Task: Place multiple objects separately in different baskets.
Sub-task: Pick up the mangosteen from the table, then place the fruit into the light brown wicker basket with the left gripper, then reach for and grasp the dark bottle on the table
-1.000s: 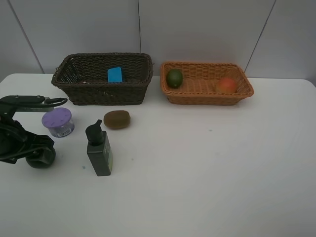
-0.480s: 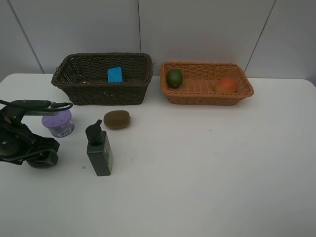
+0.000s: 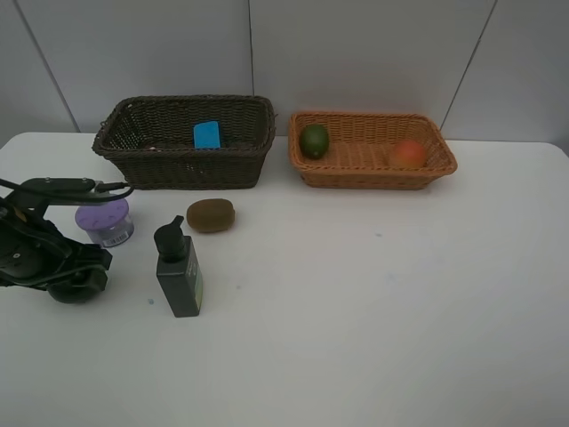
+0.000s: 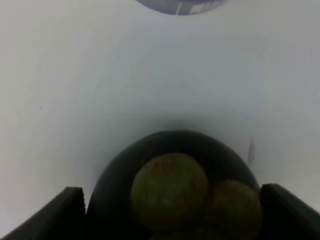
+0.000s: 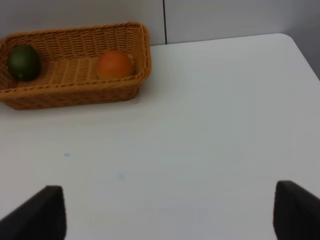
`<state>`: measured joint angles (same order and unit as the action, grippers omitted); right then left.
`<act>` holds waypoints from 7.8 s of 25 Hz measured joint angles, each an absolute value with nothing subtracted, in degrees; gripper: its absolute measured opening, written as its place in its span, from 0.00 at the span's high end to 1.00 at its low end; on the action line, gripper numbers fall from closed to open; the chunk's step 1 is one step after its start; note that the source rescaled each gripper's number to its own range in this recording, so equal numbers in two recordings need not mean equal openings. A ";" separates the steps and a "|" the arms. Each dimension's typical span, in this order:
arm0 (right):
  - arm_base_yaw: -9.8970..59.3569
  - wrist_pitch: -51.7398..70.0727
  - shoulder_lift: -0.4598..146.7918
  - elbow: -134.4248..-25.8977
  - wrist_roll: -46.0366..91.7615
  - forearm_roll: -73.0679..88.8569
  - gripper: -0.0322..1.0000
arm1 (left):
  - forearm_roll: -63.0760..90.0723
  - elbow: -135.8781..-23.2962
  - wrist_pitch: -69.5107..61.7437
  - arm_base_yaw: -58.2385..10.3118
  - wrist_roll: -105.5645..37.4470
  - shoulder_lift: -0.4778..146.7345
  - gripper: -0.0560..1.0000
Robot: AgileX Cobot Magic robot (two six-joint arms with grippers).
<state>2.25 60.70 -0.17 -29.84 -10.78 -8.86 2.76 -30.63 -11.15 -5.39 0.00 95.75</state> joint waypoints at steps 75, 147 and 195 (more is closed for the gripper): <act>2.25 60.70 -0.17 -29.84 -10.78 -8.86 0.00 | 21.22 -114.22 -6.17 -34.07 -25.52 141.36 0.30; 2.25 60.70 -0.17 -29.84 -10.78 -8.86 0.00 | -1.10 -86.56 -68.67 -42.16 38.99 97.81 0.00; 2.25 60.70 -0.17 -29.84 -10.78 -8.86 0.00 | -3.48 -64.86 -54.14 -38.26 40.34 101.19 0.00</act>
